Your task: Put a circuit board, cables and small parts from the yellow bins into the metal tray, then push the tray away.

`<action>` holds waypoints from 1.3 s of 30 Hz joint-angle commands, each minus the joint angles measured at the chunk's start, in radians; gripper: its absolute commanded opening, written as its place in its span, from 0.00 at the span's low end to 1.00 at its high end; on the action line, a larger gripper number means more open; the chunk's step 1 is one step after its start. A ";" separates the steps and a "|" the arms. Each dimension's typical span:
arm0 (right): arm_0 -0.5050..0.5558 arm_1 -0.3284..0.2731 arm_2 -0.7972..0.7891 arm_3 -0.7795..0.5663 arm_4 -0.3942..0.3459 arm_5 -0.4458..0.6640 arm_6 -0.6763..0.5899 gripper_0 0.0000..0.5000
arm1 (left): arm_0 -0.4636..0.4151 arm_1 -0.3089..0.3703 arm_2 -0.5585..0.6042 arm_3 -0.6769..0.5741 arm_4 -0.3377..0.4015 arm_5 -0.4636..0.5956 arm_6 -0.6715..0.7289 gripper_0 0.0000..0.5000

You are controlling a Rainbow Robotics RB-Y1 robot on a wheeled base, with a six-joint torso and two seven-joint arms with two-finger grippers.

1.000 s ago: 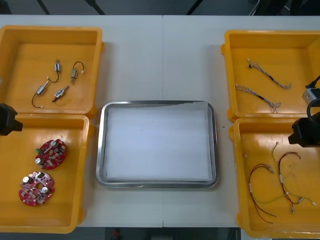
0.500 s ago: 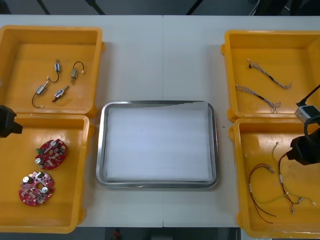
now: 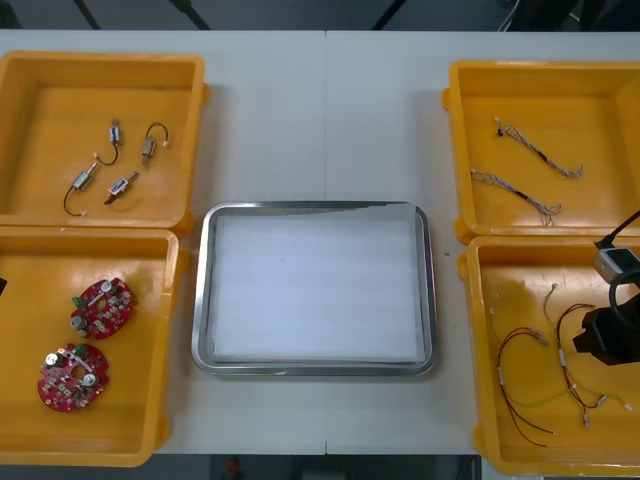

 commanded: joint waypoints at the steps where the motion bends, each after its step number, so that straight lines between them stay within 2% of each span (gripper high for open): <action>1: 0.037 0.023 0.029 -0.029 0.056 -0.012 0.064 1.00 | 0.055 0.041 0.007 0.008 0.000 -0.036 -0.071 1.00; 7: 0.042 0.064 0.061 -0.029 0.130 -0.037 0.068 1.00 | 0.121 0.038 0.005 0.008 0.000 -0.097 -0.144 1.00; 13: 0.054 0.077 0.101 -0.029 0.182 -0.090 0.060 1.00 | 0.176 0.020 -0.001 0.007 -0.005 -0.146 -0.196 1.00; 23: 0.085 0.121 0.109 -0.029 0.228 -0.104 0.073 1.00 | 0.159 0.005 -0.135 0.003 -0.080 -0.261 -0.180 1.00; 30: 0.088 0.149 0.124 -0.029 0.274 -0.104 0.076 1.00 | 0.122 0.005 -0.216 0.000 -0.146 -0.290 -0.176 1.00; 37: 0.088 0.161 0.135 -0.029 0.296 -0.104 0.070 1.00 | 0.093 0.003 -0.280 0.003 -0.163 -0.315 -0.152 1.00; 38: 0.088 0.161 0.137 -0.029 0.296 -0.104 0.071 0.98 | 0.090 0.003 -0.290 0.003 -0.163 -0.320 -0.144 1.00; 39: 0.088 0.160 0.138 -0.029 0.296 -0.104 0.070 0.90 | 0.085 0.000 -0.297 0.005 -0.166 -0.324 -0.138 1.00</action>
